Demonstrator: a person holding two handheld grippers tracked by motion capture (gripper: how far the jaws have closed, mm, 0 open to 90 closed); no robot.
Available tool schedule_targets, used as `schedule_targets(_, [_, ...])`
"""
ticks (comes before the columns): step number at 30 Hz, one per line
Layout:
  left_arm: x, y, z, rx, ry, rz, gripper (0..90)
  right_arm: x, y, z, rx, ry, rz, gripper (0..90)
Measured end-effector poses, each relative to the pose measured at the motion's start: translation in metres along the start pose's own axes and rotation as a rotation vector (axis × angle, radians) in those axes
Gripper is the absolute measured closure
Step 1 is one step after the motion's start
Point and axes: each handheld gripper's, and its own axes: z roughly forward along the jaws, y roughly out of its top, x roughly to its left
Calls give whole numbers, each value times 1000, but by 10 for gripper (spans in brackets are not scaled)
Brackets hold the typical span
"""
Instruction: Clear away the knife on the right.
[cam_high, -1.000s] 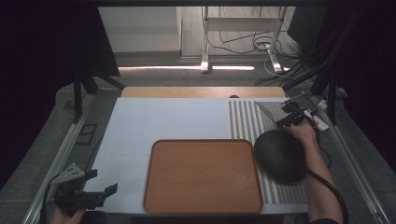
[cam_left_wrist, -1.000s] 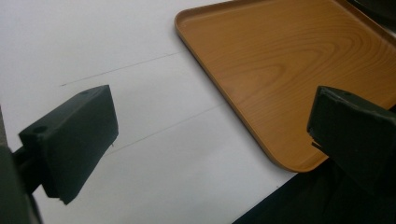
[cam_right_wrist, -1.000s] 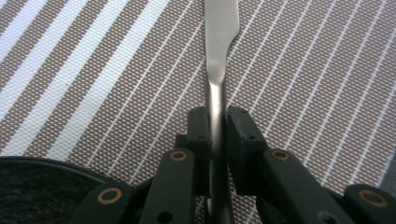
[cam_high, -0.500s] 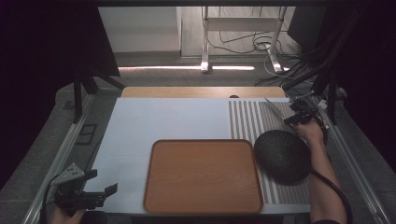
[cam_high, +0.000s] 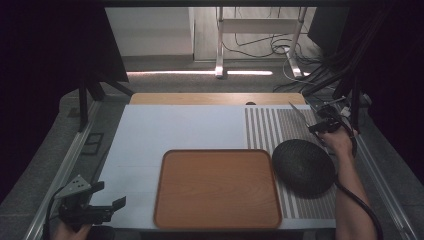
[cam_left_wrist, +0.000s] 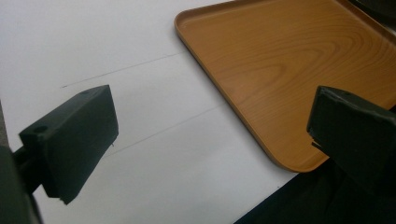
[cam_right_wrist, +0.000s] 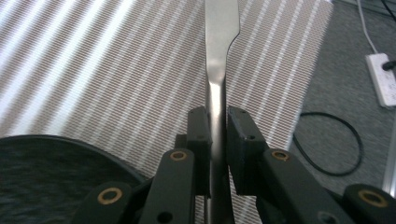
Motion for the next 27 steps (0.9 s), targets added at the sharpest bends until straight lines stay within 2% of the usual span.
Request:
schedule_targets(4, [0,0,0,2,1,7,20,14,1,-2,3,15,-20,803])
schedule_targets(5, [-1,0,0,3,3,10,21,22,1,-1,8,23,-27,803])
schedule_targets(9, [-1,0,0,2,3,11,21,32,1,0,9,33,-42,803])
schedule_targets(13, [-1,0,0,1,3,10,21,51,1,-2,-1,46,-69,803])
schedule_targets(15, [-1,0,0,1,4,13,21,55,1,-3,1,46,-78,803])
schedule_targets(16, [-1,0,0,1,4,13,21,64,0,-3,6,52,-82,803])
schedule_targets(18, [-1,0,0,0,4,13,21,67,0,-3,7,49,-86,803])
schedule_targets(20, [-1,0,0,-2,4,10,21,78,-2,-4,7,63,-98,803])
schedule_targets(22, [-1,0,0,-2,3,10,21,80,-3,-5,6,65,-103,803])
schedule_targets(23, [-1,0,0,-2,3,10,21,87,-4,-7,2,81,-109,803])
schedule_targets(26, [-1,0,0,-1,4,9,21,93,-6,-10,0,92,-115,803])
schedule_targets(27, [-1,0,0,0,4,10,21,102,-9,-12,-1,102,-132,802])
